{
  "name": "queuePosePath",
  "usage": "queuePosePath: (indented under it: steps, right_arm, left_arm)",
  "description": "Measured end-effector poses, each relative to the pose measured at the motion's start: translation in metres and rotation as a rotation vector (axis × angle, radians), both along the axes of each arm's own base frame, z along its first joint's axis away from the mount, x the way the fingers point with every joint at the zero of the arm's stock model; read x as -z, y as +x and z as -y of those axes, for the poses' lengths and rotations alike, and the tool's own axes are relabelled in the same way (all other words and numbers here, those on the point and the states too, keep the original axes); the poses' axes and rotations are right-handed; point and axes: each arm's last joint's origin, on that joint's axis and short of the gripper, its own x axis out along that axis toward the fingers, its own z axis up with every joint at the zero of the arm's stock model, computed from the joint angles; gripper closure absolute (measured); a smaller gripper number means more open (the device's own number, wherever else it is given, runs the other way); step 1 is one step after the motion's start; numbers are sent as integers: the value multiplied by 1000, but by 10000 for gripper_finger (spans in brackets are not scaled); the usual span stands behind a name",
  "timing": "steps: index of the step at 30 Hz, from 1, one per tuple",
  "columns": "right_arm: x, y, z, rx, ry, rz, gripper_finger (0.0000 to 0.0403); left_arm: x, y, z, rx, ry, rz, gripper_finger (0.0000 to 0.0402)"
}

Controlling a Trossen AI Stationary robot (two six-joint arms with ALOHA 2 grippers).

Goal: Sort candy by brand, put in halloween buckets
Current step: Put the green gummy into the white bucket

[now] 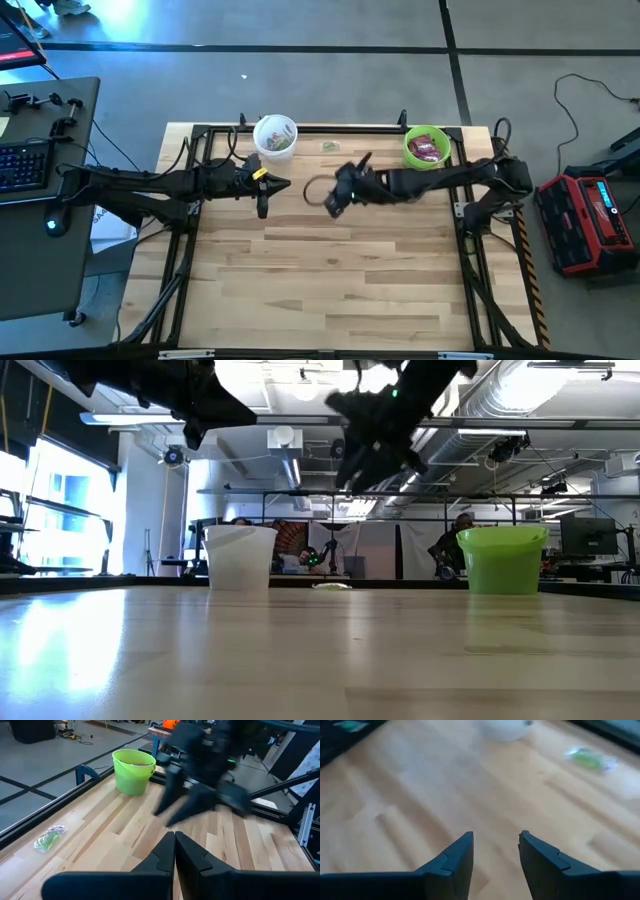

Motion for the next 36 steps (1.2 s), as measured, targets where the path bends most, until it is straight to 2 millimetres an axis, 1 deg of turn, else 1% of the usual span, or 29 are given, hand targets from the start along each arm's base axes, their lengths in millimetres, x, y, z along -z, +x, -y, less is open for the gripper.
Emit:
queuePosePath:
  steps: [4, 9, 12, 15, 20, 23, 25, 27, 32, 36]
  right_arm:
    - [1, -4, 38, 17, 15, -28, 259]
    - [5, -11, 84, 31, 49, -45, 228]
    - [19, -11, 110, 54, 82, -58, 202]
    - [39, -10, 135, 113, 95, -81, 183]
    - [72, -8, 171, 199, 105, -84, 178]
    - [87, -8, 187, 238, 102, -66, 180]
    - [95, -9, 194, 274, 107, -64, 180]
    - [100, -8, 200, 292, 100, -47, 180]
    - [108, -6, 207, 284, 109, -15, 181]
    - [111, 0, 211, 268, 128, -19, 189]
  left_arm:
    - [0, 0, 0, 1, 6, -2, 392]
    - [0, 0, 0, 3, 44, -10, 378]
    - [0, 0, -1, -13, 57, -17, 370]
    - [2, -1, -3, -55, 68, -35, 363]
    - [3, -2, -4, -110, 81, -58, 356]
    - [4, -3, -5, -127, 79, -64, 355]
    - [4, -3, -5, -133, 77, -65, 355]
    - [5, -3, -5, -140, 79, -75, 355]
    - [8, -4, -5, -148, 82, -102, 355]
    - [9, -5, -5, -148, 82, -122, 355]
